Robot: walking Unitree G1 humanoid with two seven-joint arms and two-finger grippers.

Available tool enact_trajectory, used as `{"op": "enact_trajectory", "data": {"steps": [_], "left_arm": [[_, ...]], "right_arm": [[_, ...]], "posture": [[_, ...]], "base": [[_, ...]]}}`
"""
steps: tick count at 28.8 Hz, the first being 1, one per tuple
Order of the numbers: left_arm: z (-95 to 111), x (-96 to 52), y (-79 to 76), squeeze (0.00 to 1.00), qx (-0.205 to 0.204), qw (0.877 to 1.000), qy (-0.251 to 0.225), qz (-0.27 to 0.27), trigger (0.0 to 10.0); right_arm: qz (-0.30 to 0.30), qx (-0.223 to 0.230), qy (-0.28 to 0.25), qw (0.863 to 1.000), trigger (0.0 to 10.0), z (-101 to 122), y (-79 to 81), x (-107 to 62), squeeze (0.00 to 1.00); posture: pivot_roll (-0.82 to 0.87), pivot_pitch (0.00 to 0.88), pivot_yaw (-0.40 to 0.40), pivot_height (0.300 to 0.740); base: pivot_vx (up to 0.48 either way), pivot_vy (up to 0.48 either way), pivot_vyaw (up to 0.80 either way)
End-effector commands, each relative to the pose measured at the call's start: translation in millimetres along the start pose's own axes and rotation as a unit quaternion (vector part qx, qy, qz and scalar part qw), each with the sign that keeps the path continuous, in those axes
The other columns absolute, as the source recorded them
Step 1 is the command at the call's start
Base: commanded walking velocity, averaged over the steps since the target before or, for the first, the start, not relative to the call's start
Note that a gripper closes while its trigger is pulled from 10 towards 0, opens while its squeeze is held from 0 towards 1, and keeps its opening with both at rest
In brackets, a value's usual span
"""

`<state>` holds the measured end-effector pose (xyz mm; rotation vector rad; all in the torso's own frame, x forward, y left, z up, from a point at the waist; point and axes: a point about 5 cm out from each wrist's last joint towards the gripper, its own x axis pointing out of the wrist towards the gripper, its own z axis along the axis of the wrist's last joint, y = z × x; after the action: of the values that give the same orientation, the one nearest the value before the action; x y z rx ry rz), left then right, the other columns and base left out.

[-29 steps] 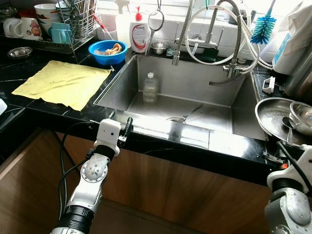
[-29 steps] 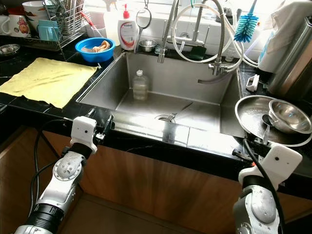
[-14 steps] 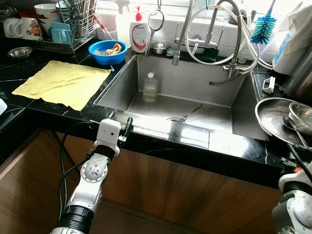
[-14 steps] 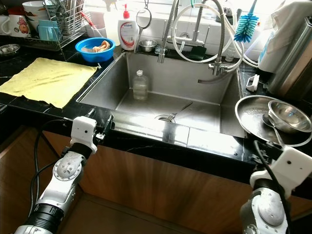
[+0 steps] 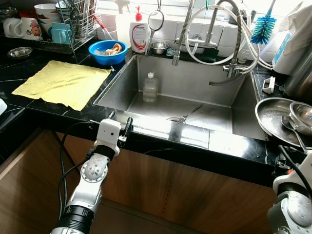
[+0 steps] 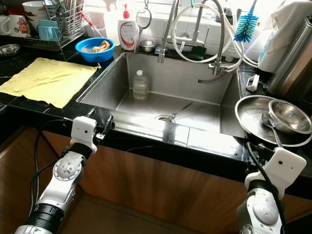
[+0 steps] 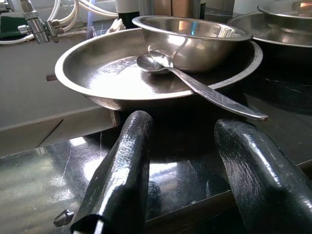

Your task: Kitchen organization

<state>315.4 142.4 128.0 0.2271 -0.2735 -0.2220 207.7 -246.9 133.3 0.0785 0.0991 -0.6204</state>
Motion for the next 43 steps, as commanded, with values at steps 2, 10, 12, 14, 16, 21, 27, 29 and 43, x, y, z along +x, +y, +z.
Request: {"op": "enact_trajectory", "data": {"steps": [2,10,12,14,16,21,27,29,43], "left_arm": [[-9,-5.1,-0.5,0.00,0.006,1.000,0.025,-0.004,10.0],[-9,-5.2,-0.2,0.00,0.007,1.000,0.026,-0.004,10.0],[-9,-5.3,-0.2,0.00,0.007,1.000,0.026,-0.004,10.0],[-9,-5.3,-0.2,0.00,0.007,1.000,0.026,-0.004,10.0],[-9,-5.3,-0.2,0.00,0.007,1.000,0.026,-0.003,10.0],[-9,-5.3,-0.2,0.00,0.007,1.000,0.026,-0.004,10.0],[-9,-5.5,-0.5,0.00,0.007,1.000,0.026,-0.004,10.0],[-9,-5.5,-0.5,0.00,0.007,1.000,0.026,-0.004,10.0],[-9,-5.6,-0.6,0.00,0.007,1.000,0.027,-0.005,10.0]], "right_arm": [[-0.021,-0.006,0.002,1.000,10.0,-1,-4.6,-0.5,0.00],[-0.064,-0.018,-0.016,0.998,10.0,4,-13.7,-1.5,0.00],[-0.063,-0.015,-0.017,0.998,10.0,4,-13.9,-1.3,0.00],[-0.063,-0.013,-0.021,0.998,10.0,5,-14.2,-1.1,1.00],[-0.065,-0.013,-0.025,0.997,10.0,6,-14.9,-0.7,1.00],[-0.067,-0.015,-0.029,0.997,10.0,8,-15.0,0.4,0.71],[-0.059,-0.014,-0.029,0.998,10.0,9,-12.2,1.7,0.00],[-0.058,-0.013,-0.029,0.998,10.0,9,-11.2,2.0,0.00],[-0.043,-0.003,-0.031,0.999,0.0,9,-6.1,2.7,0.00]], "posture": [[0.00,0.000,-0.044,0.740],[0.00,0.000,-0.045,0.740],[0.00,0.000,-0.045,0.740],[0.00,0.000,-0.045,0.740],[0.00,0.000,-0.045,0.740],[0.00,0.000,-0.044,0.740],[0.00,0.000,-0.044,0.740],[0.00,0.000,-0.044,0.740],[0.00,0.000,-0.045,0.740]], "base": [[0.000,0.000,0.00],[0.000,0.000,0.00],[0.000,0.000,0.00],[0.000,0.000,0.00],[0.000,0.000,0.00],[0.000,0.000,0.00],[0.000,0.000,0.00],[0.000,0.000,0.00],[0.000,0.000,0.00]]}}
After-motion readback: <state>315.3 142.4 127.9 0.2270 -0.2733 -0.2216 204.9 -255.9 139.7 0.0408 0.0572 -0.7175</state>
